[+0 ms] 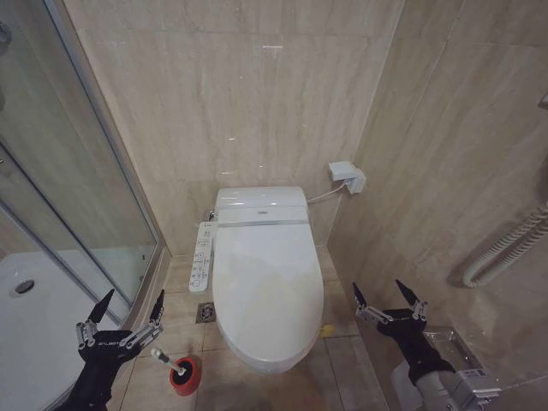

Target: Open the toilet lid, clean the toilet bowl with a toilet brush, close the toilet lid, and flush.

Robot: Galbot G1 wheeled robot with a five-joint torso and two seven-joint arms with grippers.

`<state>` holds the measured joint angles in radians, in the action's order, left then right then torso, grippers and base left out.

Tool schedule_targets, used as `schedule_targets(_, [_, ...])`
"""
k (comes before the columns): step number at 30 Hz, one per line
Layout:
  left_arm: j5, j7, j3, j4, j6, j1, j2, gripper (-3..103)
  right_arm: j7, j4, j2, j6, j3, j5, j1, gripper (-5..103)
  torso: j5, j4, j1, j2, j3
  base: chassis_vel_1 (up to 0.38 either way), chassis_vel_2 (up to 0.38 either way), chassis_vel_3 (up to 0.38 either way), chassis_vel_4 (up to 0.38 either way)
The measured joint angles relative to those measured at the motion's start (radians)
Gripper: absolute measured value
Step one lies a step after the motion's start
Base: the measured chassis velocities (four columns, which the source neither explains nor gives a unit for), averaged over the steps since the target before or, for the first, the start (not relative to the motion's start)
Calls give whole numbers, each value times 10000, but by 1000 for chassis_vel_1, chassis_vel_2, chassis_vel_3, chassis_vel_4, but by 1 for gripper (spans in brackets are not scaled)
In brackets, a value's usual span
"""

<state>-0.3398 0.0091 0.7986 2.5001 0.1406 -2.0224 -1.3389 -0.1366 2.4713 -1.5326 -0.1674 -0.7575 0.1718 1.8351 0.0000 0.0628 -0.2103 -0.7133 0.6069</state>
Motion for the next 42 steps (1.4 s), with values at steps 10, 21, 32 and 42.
schedule_targets(10, [0,0,0,0,0,0,0,99,0,-1,0,0,0,0,0,100,0,0,0,0,0,0,0,0,0])
schedule_targets(21, [0,0,0,0,0,0,0,99,0,-2,0,0,0,0,0,100,0,0,0,0,0,0,0,0,0])
schedule_targets(32, [0,0,0,0,0,0,0,99,0,-1,0,0,0,0,0,100,0,0,0,0,0,0,0,0,0])
schedule_targets(42, [0,0,0,0,0,0,0,99,0,-1,0,0,0,0,0,100,0,0,0,0,0,0,0,0,0])
